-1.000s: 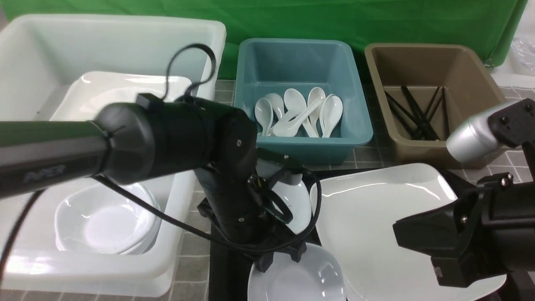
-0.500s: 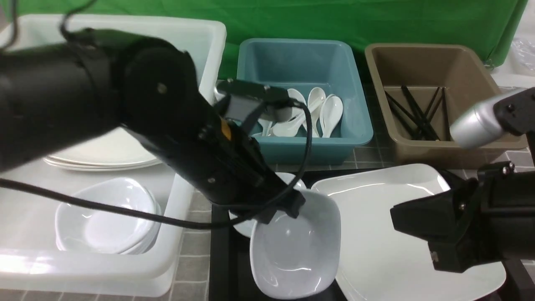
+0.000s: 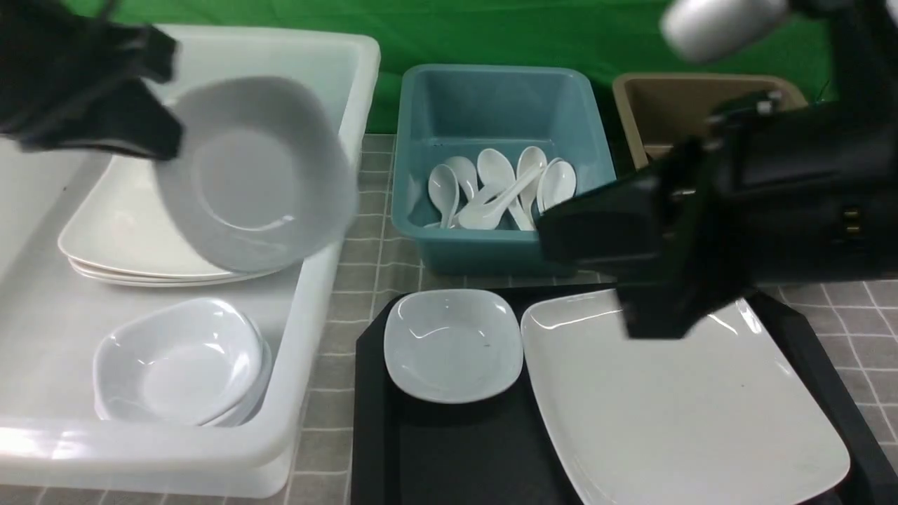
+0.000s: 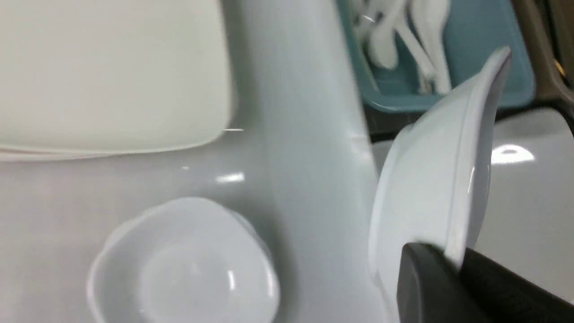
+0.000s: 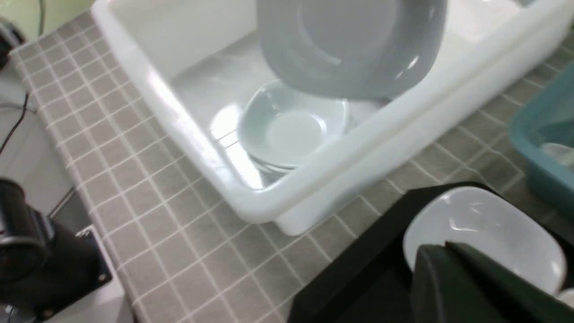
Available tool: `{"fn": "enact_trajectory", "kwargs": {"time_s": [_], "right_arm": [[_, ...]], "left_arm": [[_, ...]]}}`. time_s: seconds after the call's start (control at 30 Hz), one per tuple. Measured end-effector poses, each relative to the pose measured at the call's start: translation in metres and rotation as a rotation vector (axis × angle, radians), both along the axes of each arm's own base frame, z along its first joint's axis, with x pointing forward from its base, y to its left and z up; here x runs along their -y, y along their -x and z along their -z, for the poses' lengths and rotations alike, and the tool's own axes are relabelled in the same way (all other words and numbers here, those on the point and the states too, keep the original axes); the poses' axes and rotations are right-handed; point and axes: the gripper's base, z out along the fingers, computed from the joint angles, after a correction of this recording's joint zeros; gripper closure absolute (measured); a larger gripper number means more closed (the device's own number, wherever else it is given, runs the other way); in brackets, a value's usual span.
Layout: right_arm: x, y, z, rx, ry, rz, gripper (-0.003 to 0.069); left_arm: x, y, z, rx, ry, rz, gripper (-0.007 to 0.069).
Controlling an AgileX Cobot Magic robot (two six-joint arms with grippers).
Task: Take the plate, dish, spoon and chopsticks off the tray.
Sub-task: Use the left arm to put the small plate into the large storage box on the left
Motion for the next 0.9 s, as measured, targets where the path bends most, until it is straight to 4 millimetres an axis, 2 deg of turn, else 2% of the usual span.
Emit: {"fn": "enact_trajectory", "kwargs": {"time_s": [0.07,0.1,0.13,0.23,0.33,0.47,0.6,0.77,0.8,0.87,0.9], "right_arm": [[-0.022,-0.002,0.002,-0.016,0.023,-0.057,0.0638],[-0.024,-0.002,0.002,-0.015,0.024,-0.062,0.0638],[-0.039,-0.003,0.002,-0.015,0.033,-0.099,0.0638],[-0.063,-0.005,0.000,0.006,0.041,-0.159,0.0638],[-0.082,-0.007,0.002,0.014,0.046,-0.195,0.0638],[-0.090,-0.010,0.008,0.005,0.060,-0.201,0.0638],[-0.090,-0.010,0.008,0.006,0.059,-0.202,0.0638],[-0.091,-0.010,0.007,0.009,0.057,-0.201,0.0638],[-0.091,-0.010,0.007,0.009,0.057,-0.201,0.0638],[-0.090,-0.010,0.008,0.003,0.064,-0.206,0.0638],[-0.090,-0.009,0.008,0.002,0.065,-0.206,0.0638]], "left_arm": [[-0.020,0.005,0.007,-0.007,0.020,-0.092,0.0594],[-0.022,0.006,0.008,-0.008,0.025,-0.102,0.0594],[-0.039,0.012,0.020,-0.029,0.042,-0.186,0.0594],[-0.059,0.021,0.051,-0.106,0.074,-0.294,0.0594],[-0.063,0.026,0.087,-0.182,0.107,-0.332,0.0594],[-0.056,0.031,0.123,-0.208,0.155,-0.306,0.0592],[-0.057,0.031,0.134,-0.176,0.119,-0.298,0.0548],[-0.059,0.030,0.135,-0.166,0.088,-0.278,0.0407],[-0.059,0.030,0.135,-0.166,0.086,-0.277,0.0398],[-0.062,0.033,0.134,-0.192,0.021,-0.251,0.0284],[-0.062,0.033,0.134,-0.201,0.009,-0.246,0.0270]]}}
